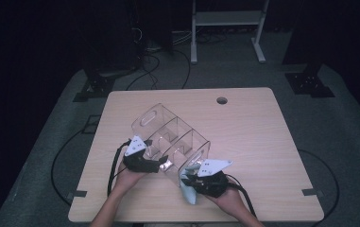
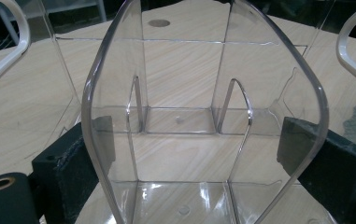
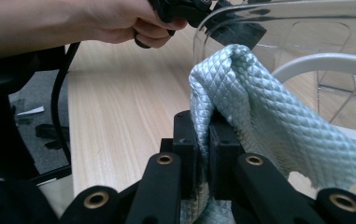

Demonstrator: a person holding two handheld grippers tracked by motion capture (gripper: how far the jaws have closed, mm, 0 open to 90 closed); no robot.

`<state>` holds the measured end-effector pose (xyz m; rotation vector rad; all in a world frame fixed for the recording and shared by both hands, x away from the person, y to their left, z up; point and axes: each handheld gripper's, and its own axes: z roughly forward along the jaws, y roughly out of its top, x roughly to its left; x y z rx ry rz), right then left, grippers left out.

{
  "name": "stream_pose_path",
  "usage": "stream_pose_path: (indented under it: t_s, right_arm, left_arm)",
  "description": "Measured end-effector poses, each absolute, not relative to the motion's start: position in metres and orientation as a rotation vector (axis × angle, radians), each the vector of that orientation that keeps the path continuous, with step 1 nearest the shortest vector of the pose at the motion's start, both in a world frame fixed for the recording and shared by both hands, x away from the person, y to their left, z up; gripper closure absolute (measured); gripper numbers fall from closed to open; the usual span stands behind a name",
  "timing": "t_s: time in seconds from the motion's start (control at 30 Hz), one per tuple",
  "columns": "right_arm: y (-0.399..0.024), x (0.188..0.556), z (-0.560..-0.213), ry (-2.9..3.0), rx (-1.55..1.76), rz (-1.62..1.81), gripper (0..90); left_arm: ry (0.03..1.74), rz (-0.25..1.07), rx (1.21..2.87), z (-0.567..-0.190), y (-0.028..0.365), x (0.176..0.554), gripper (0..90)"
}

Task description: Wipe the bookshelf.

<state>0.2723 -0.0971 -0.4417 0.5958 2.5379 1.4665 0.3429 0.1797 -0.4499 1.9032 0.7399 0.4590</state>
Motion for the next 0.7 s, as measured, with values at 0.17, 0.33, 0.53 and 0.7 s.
stream_pose_path:
  t_s: [0.17,0.33,0.53,0.7]
  right_arm:
    - [-0.109,0.282,-0.447,2.536,0.629,1.442,83.5]
    - [-0.125,0.295,-0.454,2.508,0.736,1.396,83.4]
    - [-0.149,0.314,-0.462,2.441,0.909,1.376,83.3]
    - [-0.136,0.304,-0.459,2.470,0.872,1.411,83.2]
  left_arm:
    - [0.736,0.452,1.907,-0.450,0.178,0.342,7.2]
    - [0.724,0.454,1.915,-0.449,0.178,0.343,7.2]
    - [0.722,0.453,1.910,-0.450,0.178,0.342,7.1]
    - [0.723,0.453,1.909,-0.450,0.178,0.342,6.7]
